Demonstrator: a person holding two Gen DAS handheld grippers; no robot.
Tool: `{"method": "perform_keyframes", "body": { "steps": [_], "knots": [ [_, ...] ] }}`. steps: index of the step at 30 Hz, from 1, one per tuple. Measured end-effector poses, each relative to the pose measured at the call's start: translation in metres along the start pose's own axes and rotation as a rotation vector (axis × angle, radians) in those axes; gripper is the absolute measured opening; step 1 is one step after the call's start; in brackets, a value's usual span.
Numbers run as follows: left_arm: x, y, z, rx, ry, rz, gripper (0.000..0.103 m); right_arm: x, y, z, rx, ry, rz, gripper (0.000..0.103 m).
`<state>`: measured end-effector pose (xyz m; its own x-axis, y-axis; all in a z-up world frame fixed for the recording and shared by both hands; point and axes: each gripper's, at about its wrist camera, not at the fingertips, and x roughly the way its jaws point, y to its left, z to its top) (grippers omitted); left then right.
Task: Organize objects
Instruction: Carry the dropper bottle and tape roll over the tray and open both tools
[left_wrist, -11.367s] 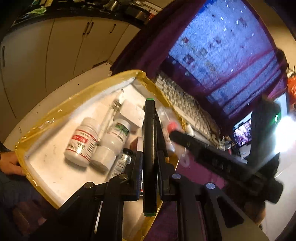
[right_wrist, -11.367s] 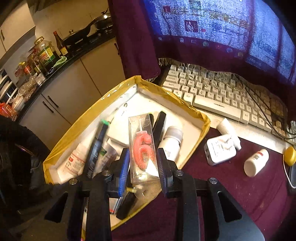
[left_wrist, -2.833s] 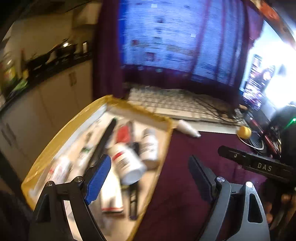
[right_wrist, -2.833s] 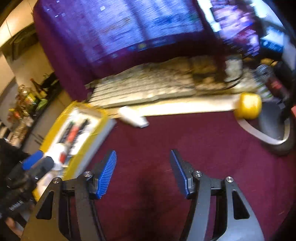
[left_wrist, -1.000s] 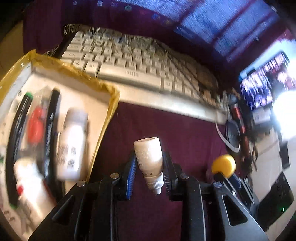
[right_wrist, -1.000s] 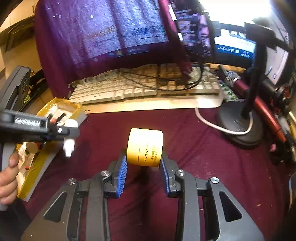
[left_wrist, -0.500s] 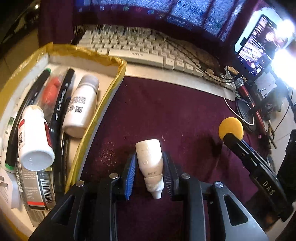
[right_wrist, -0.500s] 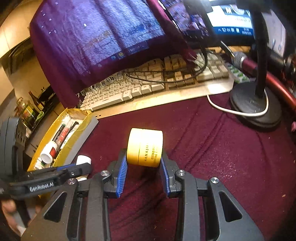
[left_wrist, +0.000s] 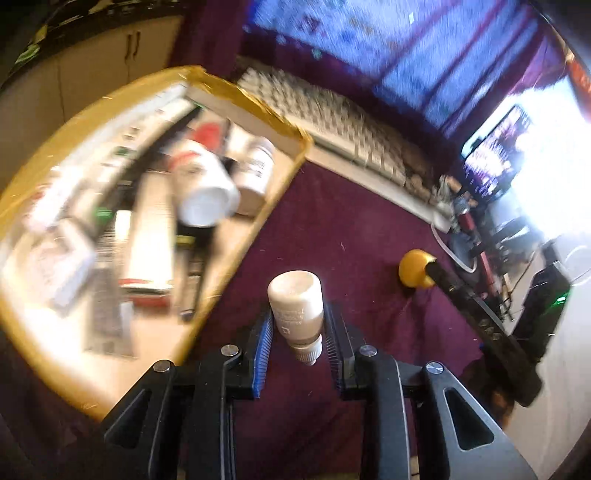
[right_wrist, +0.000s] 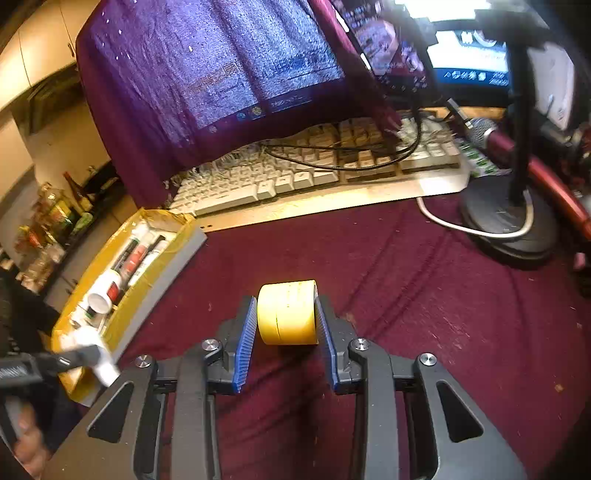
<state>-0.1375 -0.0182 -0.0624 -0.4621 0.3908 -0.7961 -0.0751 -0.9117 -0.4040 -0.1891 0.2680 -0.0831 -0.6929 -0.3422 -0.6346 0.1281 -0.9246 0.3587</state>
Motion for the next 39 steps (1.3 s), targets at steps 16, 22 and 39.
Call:
{"method": "perform_keyframes", "body": {
  "steps": [16,22,39],
  "knots": [
    [-0.039,0.097,0.02,-0.195,-0.096,0.036,0.022,0.014,0.094,0.004,-0.119,0.111,0.206,0.03],
    [-0.039,0.096,0.033,-0.173,-0.099,0.094,0.022,0.032,0.126,0.021,-0.177,0.121,0.207,0.03],
    [-0.008,0.09,0.066,-0.066,-0.13,0.236,0.022,0.094,0.182,0.043,-0.286,0.123,0.148,0.03]
  ]
}}
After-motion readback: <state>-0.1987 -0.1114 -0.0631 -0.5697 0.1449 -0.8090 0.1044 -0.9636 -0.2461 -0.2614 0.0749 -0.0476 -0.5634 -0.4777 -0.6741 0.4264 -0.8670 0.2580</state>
